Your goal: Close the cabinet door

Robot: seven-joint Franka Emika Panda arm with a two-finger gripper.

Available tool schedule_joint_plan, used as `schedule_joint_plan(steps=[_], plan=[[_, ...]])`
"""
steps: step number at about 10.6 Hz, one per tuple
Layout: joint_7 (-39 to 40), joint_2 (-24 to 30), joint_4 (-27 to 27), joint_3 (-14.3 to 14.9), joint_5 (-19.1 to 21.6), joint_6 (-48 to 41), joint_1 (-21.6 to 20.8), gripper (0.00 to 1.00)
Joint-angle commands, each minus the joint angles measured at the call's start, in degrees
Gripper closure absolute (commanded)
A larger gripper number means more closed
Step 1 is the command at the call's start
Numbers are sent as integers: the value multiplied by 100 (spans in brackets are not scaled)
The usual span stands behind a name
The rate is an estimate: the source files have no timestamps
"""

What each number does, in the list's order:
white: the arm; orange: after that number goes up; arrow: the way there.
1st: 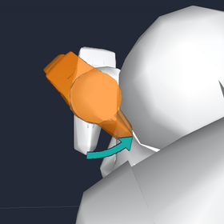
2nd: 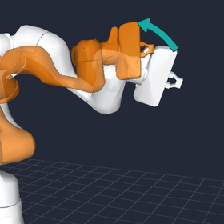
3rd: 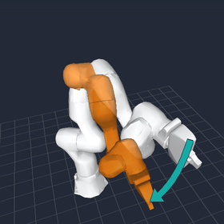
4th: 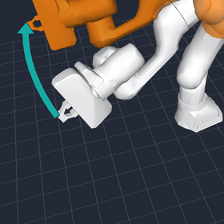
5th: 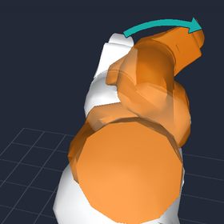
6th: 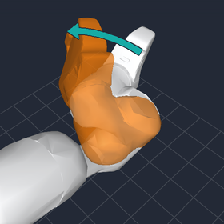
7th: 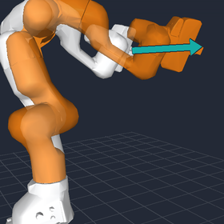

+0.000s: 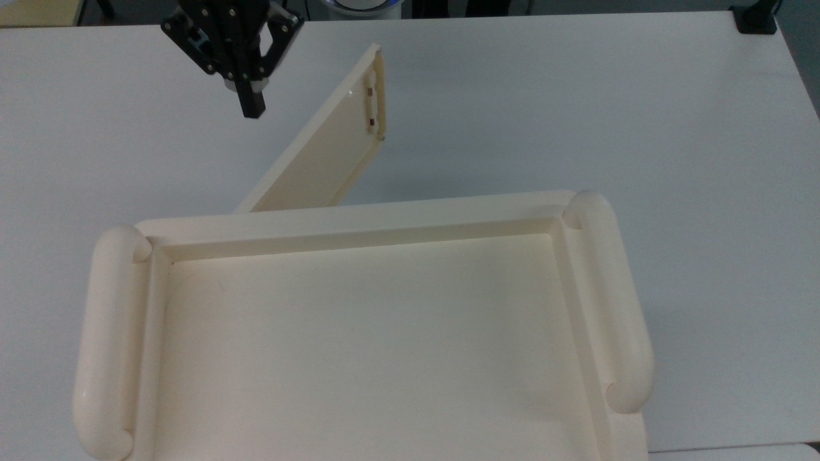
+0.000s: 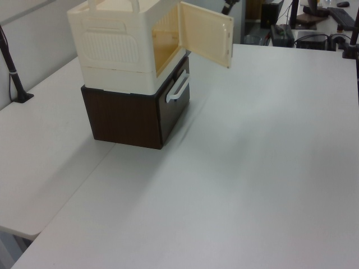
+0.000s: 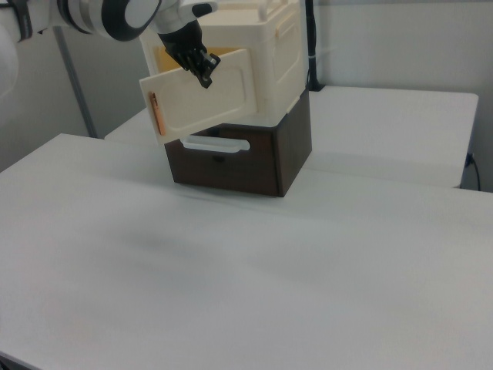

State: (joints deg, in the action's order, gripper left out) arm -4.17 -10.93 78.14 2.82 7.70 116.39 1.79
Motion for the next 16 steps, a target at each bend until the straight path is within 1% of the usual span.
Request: schedule_joint_plan(steps=[1, 2, 4, 5, 6, 8, 9, 11, 12, 14, 15, 16], plan=[[-120, -461, 35, -482, 73, 1364, -20, 100], [-102, -584, 44, -623, 56, 1856, -20, 100], [-120, -778, 61, -668, 82, 2797, -125, 100], [-120, -779, 61, -668, 100, 3011, -108, 100], [-67, -727, 79, -668, 65, 2995, -91, 100], [20, -587, 341, -642, 3, 2882, -91, 100], [195, -481, 465, -633, -6, 2585, -82, 100], [582, -270, 536, -616, -189, 1454, -82, 100], [662, -208, 545, -616, -425, 822, -82, 100], [706, -94, 545, -650, -1048, -444, -143, 100], [724, -24, 545, -668, -1278, -868, -161, 100], [724, 47, 545, -677, -1376, -1255, -170, 100]])
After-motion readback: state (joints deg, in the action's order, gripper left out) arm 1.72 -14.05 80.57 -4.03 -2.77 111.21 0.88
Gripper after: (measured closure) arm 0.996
